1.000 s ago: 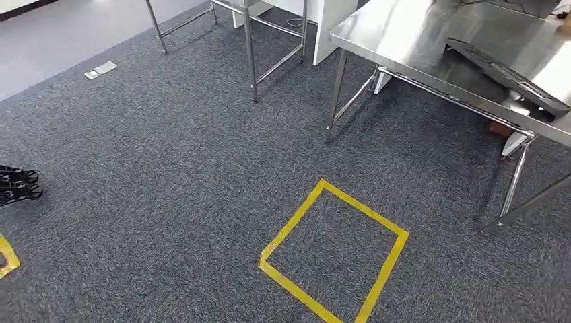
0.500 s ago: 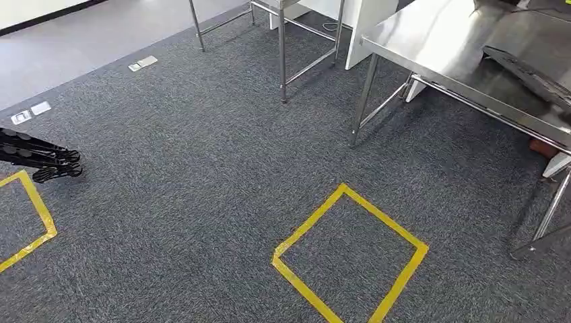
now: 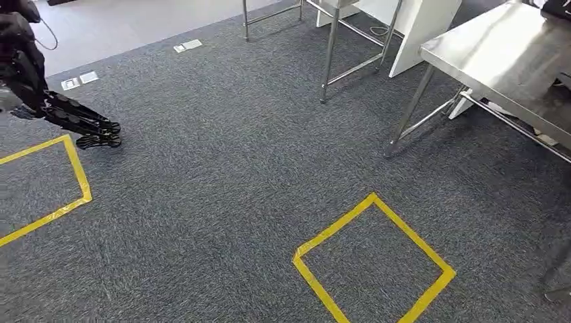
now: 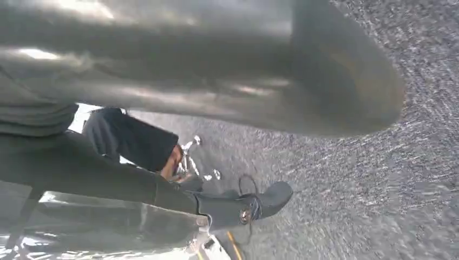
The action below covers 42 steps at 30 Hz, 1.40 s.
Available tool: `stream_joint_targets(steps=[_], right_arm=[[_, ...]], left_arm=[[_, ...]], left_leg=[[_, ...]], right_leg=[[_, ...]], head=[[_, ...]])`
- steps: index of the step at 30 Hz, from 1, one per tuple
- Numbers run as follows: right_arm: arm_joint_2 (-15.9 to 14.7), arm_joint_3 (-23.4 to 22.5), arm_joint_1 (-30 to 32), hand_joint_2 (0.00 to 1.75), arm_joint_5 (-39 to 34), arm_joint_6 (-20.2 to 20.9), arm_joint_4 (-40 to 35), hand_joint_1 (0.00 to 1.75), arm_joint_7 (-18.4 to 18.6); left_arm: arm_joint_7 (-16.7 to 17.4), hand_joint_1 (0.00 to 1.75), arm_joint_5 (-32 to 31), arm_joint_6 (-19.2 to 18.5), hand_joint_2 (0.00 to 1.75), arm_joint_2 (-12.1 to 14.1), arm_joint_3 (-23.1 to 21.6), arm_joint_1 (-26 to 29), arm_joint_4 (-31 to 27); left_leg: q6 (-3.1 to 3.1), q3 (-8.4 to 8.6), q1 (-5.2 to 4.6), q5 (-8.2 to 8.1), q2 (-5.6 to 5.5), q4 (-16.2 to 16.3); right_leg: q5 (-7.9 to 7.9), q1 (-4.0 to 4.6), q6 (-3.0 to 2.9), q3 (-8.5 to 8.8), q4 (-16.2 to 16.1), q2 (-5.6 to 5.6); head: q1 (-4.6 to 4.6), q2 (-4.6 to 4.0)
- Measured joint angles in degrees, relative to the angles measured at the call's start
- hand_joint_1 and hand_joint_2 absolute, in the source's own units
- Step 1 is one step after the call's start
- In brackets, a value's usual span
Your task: Take the parts from the cabinet and place them on the table.
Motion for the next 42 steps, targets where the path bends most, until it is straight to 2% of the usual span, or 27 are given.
stream_joint_targets(steps=[2, 3, 7, 8, 9, 10, 11, 13, 14, 16, 17, 18, 20, 21, 23, 25, 26, 28, 29, 30, 31, 32, 33, 34, 38, 40, 42], right_arm=[[0.0, 0.2, -0.1, 0.00, 0.3, 0.0, 0.0, 0.00, 0.0], [-0.1, 0.4, -0.1, 0.00, 0.5, 0.1, 0.0, 0.00, 0.0], [-0.1, 0.9, -0.6, 0.00, 0.7, 0.1, 0.0, 0.00, 0.2], [-0.1, 1.0, -0.6, 0.00, 0.7, 0.1, 0.0, 0.00, 0.2], [-0.1, 1.0, -0.7, 0.00, 0.7, 0.1, 0.0, 0.00, 0.2], [-0.1, 1.1, -0.6, 0.00, 0.7, 0.1, 0.0, 0.00, 0.2], [-0.1, 1.1, -0.4, 0.00, 0.8, 0.2, 0.0, 0.00, 0.2], [-0.1, 1.1, -0.4, 0.00, 0.9, 0.5, 0.0, 0.00, 0.5], [-0.1, 1.1, -0.4, 0.00, 1.1, 0.5, 0.0, 0.00, 0.6], [0.0, 1.2, -0.6, 0.00, 1.4, 0.5, 0.0, 0.00, 0.9], [0.0, 1.3, -0.7, 0.00, 1.5, 0.5, 0.0, 0.00, 0.9], [-0.1, 1.3, -0.8, 0.00, 1.6, 0.5, 0.0, 0.00, 0.9], [-0.2, 1.3, -0.9, 0.00, 1.7, 0.5, 0.0, 0.00, 1.0], [-0.2, 1.3, -1.0, 0.00, 1.7, 0.5, 0.0, 0.00, 1.0], [-0.1, 1.3, -1.1, 0.00, 1.7, 0.5, 0.0, 0.00, 1.0], [0.0, 1.3, -1.1, 0.00, 1.7, 0.5, 0.0, 0.00, 1.0], [0.0, 1.4, -1.0, 0.00, 1.7, 0.5, 0.0, 0.00, 1.0], [0.0, 1.4, -0.6, 0.00, 1.7, 0.5, 0.1, 0.00, 1.0], [-0.1, 1.4, -0.6, 0.00, 1.7, 0.4, 0.1, 0.00, 1.1], [-0.1, 1.4, -0.5, 0.00, 1.7, 0.4, 0.1, 0.00, 1.1], [-0.1, 1.4, -0.6, 0.00, 1.7, 0.3, 0.1, 0.00, 1.1], [-0.2, 1.3, -0.6, 0.00, 1.7, 0.3, 0.1, 0.00, 1.1], [-0.2, 1.3, -0.6, 0.00, 1.7, 0.2, 0.1, 0.00, 1.1], [-0.2, 1.3, -0.5, 0.00, 1.7, 0.2, 0.1, 0.00, 1.1], [-0.2, 1.3, -0.7, 0.00, 1.7, 0.0, 0.1, 0.00, 1.1], [-0.2, 1.3, -0.7, 0.00, 1.8, 0.0, 0.1, 0.00, 1.1], [-0.3, 1.3, -0.4, 0.00, 1.8, -0.1, 0.1, 0.00, 1.1]], left_arm=[[0.7, 0.00, -1.1, 0.0, 0.00, -0.4, 0.8, 0.0, -0.5], [1.1, 0.00, -1.9, 0.0, 0.00, -0.7, 1.4, 0.0, -0.9], [1.5, 0.00, -2.6, 0.0, 0.00, -1.2, 2.8, 0.4, -1.7], [1.5, 0.00, -2.6, 0.0, 0.00, -1.2, 3.2, 0.5, -1.9], [1.5, 0.00, -2.6, 0.0, 0.00, -1.2, 3.3, 0.5, -2.0], [1.6, 0.00, -2.7, 0.0, 0.00, -1.3, 3.5, 0.5, -2.2], [1.7, 0.00, -3.3, 0.0, 0.00, -1.3, 3.7, 0.4, -2.3], [1.8, 0.00, -4.7, 0.0, 0.00, -1.5, 4.7, 0.5, -2.6], [1.8, 0.00, -5.3, 0.0, 0.00, -1.5, 5.1, 0.5, -2.7], [1.8, 0.00, -7.0, 0.0, 0.00, -1.6, 6.6, 0.5, -2.9], [1.6, 0.00, -8.0, 0.0, 0.00, -1.7, 7.5, 0.4, -3.2], [1.6, 0.00, -8.5, 0.0, 0.00, -1.9, 8.0, 0.3, -3.2], [1.6, 0.00, -9.6, 0.0, 0.00, -2.2, 9.3, -0.2, -3.3], [1.4, 0.00, -10.1, 0.0, 0.00, -2.2, 9.8, -0.2, -3.4], [1.3, 0.00, -10.9, 0.0, 0.00, -2.3, 11.1, -0.2, -3.5], [1.3, 0.00, -11.0, 0.1, 0.00, -2.3, 11.9, -0.4, -3.7], [1.2, 0.00, -11.4, 0.1, 0.00, -2.3, 12.2, -0.4, -3.7], [1.0, 0.00, -12.4, 0.1, 0.00, -2.4, 13.0, -0.4, -3.7], [0.7, 0.00, -13.3, 0.1, 0.00, -2.4, 13.8, -0.4, -3.7], [0.5, 0.00, -13.8, 0.1, 0.00, -2.4, 14.2, -0.4, -3.7], [0.3, 0.00, -14.5, 0.1, 0.00, -2.4, 14.9, -0.5, -3.7], [0.1, 0.00, -15.2, 0.1, 0.00, -2.4, 15.3, -0.6, -3.7], [0.0, 0.00, -15.8, 0.1, 0.00, -2.5, 15.8, -0.6, -3.7], [-0.2, 0.00, -16.4, 0.1, 0.00, -2.5, 16.4, -0.8, -3.7], [-0.5, 0.00, -18.3, 0.1, 0.00, -2.4, 18.1, -0.9, -3.7], [-0.7, 0.00, -18.5, 0.1, 0.00, -2.3, 18.9, -1.0, -3.7], [-1.0, 0.00, -18.7, 0.1, 0.00, -2.3, 19.3, -1.4, -3.7]], left_leg=[[-0.30, 0.05, -0.04, 0.24, -1.40, 0.0], [-0.57, -0.14, -0.25, 0.33, -2.06, 0.2], [-2.05, -0.76, -0.05, 0.86, -3.77, -0.1], [-2.05, -0.88, 0.11, 0.46, -2.37, 0.7], [-2.28, -1.47, -0.12, -0.87, 0.13, 2.0], [-2.69, -3.32, 0.06, -4.08, 1.95, 6.4], [-3.09, -5.80, 0.26, -7.01, 2.45, 11.9], [-3.75, -8.85, 0.62, -9.26, 2.77, 18.6], [-3.85, -8.68, 0.78, -8.80, 2.92, 18.4], [-4.25, -4.75, 1.28, -4.77, 3.63, 11.4], [-4.38, -0.68, 1.52, -2.01, 5.22, 4.2], [-4.45, 1.14, 1.55, -1.59, 7.61, 1.0], [-3.14, 0.97, 1.05, -1.70, 6.30, 0.9], [-2.88, 0.79, 0.82, -1.72, 6.01, 0.9], [-1.43, 0.85, 0.75, -0.98, 4.76, 0.2], [-0.76, 0.62, 0.79, -0.60, 4.03, 0.2], [-0.53, 0.35, 0.70, -0.48, 3.31, 0.2], [-0.38, 0.06, 0.48, -0.37, 1.86, 0.2], [-0.33, 0.05, 0.43, -0.32, 1.11, 0.2], [-0.35, 0.08, 0.42, -0.31, 0.54, 0.2], [-0.41, 0.17, 0.42, -0.28, -0.24, 0.3], [-0.50, 0.29, 0.42, -0.23, -0.96, 0.3], [-0.63, 0.23, 0.42, -0.20, -1.39, 0.3], [-1.07, 0.15, -0.02, -0.27, -2.02, 0.6], [-2.48, -0.41, 0.41, 0.17, -3.24, 0.2], [-2.78, -1.98, 0.37, -2.94, 1.59, 4.0], [-3.35, -6.15, 0.60, -7.70, 2.57, 13.1]], right_leg=[[4.39, -0.08, 0.33, 5.38, -11.2, 1.88], [4.91, 0.01, -0.26, 6.48, -14.6, 4.01], [5.62, 0.39, -2.03, 6.48, -14.8, 1.94], [6.10, -0.64, -2.63, 7.00, -15.3, 1.24], [6.15, -0.43, -2.75, 7.00, -15.4, 0.89], [6.26, -0.33, -3.14, 6.93, -15.3, 0.16], [6.25, -0.17, -3.14, 6.85, -15.3, -0.69], [6.25, -0.15, -3.13, 6.60, -15.3, -2.10], [6.24, -0.17, -3.12, 6.55, -15.3, -2.54], [6.18, -0.34, -3.03, 6.64, -15.2, -3.60], [5.92, -0.43, -2.61, 6.93, -15.1, -4.18], [5.70, -0.12, -2.24, 7.00, -14.8, -4.48], [5.22, 0.48, -1.34, 6.63, -14.6, -5.28], [5.17, 0.48, -1.20, 6.77, -14.6, -5.59], [4.92, 0.11, -0.38, 6.92, -14.4, -6.27], [2.19, -0.30, -0.66, 5.19, -10.2, -2.29], [-0.53, -0.41, -0.96, 2.27, -4.1, -0.86], [-2.96, -0.30, -0.85, -1.87, 4.0, -0.27], [-2.52, -0.29, -0.41, -2.35, 4.6, -0.13], [-1.21, -0.31, 0.03, -1.56, 2.7, -0.11], [1.20, -0.31, 0.60, 0.72, -2.3, 0.04], [3.79, -0.37, 0.99, 3.72, -8.6, 0.77], [5.23, -0.63, 1.01, 5.55, -12.7, 2.51], [5.30, -0.39, 0.37, 5.59, -14.0, 3.05], [5.79, -0.21, -1.25, 6.08, -14.2, 1.36], [6.28, -0.67, -2.39, 6.13, -14.6, 0.31], [6.22, -0.42, -2.49, 6.12, -14.6, -1.03]], head=[[0.11, 0.00], [0.44, 0.00], [0.39, 0.00], [0.35, 0.00], [0.31, 0.00], [-0.19, 0.00], [-0.06, 0.00], [-0.13, 0.00], [-0.11, 0.00], [-0.13, 0.00], [-0.22, 0.00], [-0.20, 0.00], [0.13, 0.00], [0.13, 0.00], [0.02, 0.00], [0.41, 0.00], [0.44, 0.00], [0.48, 0.00], [0.41, 0.00], [0.44, 0.00], [0.44, 0.00], [0.44, 0.00], [0.48, 0.00], [0.40, 0.00], [0.39, 0.00], [-0.02, 0.00], [-0.13, 0.00]])
